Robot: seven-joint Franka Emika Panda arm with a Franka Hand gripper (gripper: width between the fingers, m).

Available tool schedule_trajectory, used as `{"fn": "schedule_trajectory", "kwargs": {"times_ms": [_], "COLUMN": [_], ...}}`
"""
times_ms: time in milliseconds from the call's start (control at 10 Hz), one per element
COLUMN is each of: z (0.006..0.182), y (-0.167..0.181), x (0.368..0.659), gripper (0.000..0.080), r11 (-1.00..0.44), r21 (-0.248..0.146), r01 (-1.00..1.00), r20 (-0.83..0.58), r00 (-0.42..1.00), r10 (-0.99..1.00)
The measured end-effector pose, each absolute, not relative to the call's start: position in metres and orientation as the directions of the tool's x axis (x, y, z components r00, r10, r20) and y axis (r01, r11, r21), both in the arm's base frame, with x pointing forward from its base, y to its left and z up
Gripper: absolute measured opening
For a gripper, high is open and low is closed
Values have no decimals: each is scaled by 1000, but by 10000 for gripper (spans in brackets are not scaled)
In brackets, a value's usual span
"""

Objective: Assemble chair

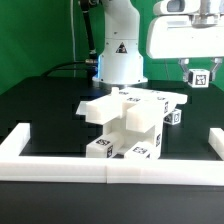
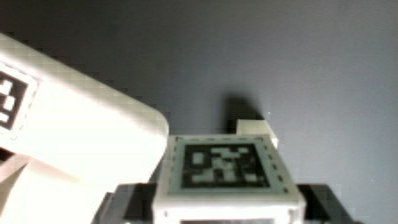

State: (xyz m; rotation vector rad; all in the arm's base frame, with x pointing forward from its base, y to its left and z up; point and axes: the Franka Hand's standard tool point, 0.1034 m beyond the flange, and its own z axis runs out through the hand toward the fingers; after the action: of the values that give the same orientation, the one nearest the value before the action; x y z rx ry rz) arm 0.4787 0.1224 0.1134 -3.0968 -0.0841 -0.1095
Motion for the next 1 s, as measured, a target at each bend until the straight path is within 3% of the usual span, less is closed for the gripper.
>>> {"fn": "schedule_trajectory", "kwargs": {"times_ms": [200, 300, 500, 1000], "z": [120, 130, 134, 132], "y": [108, 87, 58, 55], "x": [489, 510, 536, 537], "gripper": [274, 274, 274, 274], "r11": [-991, -987, -985, -983], "r21": [-40, -40, -31, -28], "r01": [127, 153, 173, 179], "r20": [62, 65, 61, 56], "r00": [990, 986, 984, 983], "r10": [124, 151, 170, 177]}}
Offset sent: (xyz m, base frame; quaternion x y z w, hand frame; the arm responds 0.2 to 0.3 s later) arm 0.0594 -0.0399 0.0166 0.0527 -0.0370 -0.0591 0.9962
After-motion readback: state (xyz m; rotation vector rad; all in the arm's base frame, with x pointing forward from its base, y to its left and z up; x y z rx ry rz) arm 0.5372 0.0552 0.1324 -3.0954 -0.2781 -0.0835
